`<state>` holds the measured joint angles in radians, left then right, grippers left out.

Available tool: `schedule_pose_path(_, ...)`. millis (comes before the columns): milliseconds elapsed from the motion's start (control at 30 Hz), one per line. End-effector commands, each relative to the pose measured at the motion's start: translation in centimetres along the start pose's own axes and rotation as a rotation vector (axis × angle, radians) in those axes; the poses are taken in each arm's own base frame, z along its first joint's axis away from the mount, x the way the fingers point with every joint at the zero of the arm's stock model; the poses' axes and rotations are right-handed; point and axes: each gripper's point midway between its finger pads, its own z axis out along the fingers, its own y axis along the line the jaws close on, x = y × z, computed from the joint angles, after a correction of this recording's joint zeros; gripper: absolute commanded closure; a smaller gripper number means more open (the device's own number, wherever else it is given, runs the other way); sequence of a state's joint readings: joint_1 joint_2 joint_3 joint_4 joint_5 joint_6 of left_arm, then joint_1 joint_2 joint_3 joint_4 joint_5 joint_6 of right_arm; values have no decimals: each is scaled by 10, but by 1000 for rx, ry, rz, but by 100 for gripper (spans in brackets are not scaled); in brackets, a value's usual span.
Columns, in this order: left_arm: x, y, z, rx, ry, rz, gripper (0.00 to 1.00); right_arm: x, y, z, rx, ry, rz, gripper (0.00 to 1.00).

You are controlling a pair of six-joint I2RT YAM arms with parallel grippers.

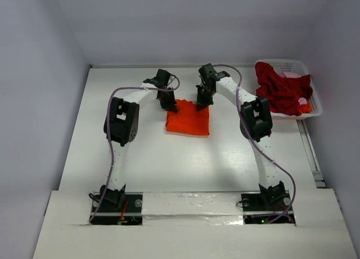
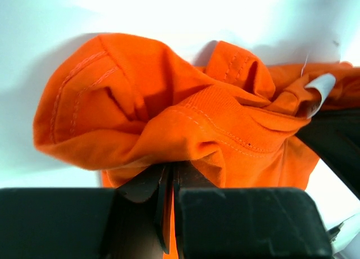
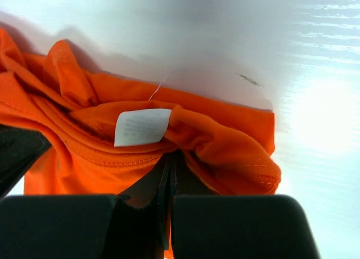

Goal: Fold and stack the t-shirts
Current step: Smooth out wrinkles on the folded tshirt

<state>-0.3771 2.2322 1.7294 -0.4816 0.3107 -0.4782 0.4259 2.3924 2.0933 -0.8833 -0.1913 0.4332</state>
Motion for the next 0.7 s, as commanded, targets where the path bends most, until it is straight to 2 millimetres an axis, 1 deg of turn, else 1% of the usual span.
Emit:
schedule_pose_path(0, -2, 39, 16, -121, 12, -10, 100, -16, 3, -9, -13, -35, -15, 100)
schedule_pose_path(33, -6, 36, 16, -115, 4, -8, 100, -17, 4, -8, -15, -36, -16, 100)
schedule_pose_path(67, -11, 38, 14, -114, -3, -13, 100, -16, 3, -6, -12, -29, -14, 100)
schedule_pose_path(100, -10, 38, 15, -116, 2, -13, 100, -17, 3, -6, -13, -31, -14, 100)
schedule_pose_path(133, -14, 37, 15, -118, -5, -7, 100, -22, 1, -8, -15, -41, -9, 100)
schedule_pose_path(267, -15, 37, 12, -119, -9, -6, 100, -25, 2, -7, -21, -43, -23, 100)
schedule_pose_path(300, -15, 36, 12, -118, -10, -6, 100, -27, -3, -5, -18, -40, -12, 100)
schedule_pose_path(433, -5, 41, 14, -122, 6, -12, 100, -28, -3, -1, -19, -34, -14, 100)
schedule_pose_path(533, -2, 41, 13, -113, 6, -18, 100, -31, -2, -3, -19, -45, -16, 100)
schedule_pose_path(567, 3, 44, 14, -116, 16, -21, 100, -30, -3, -1, -18, -39, -15, 100)
schedule_pose_path(667, 10, 46, 13, -113, 24, -29, 100, -32, -2, -1, -22, -44, -16, 100)
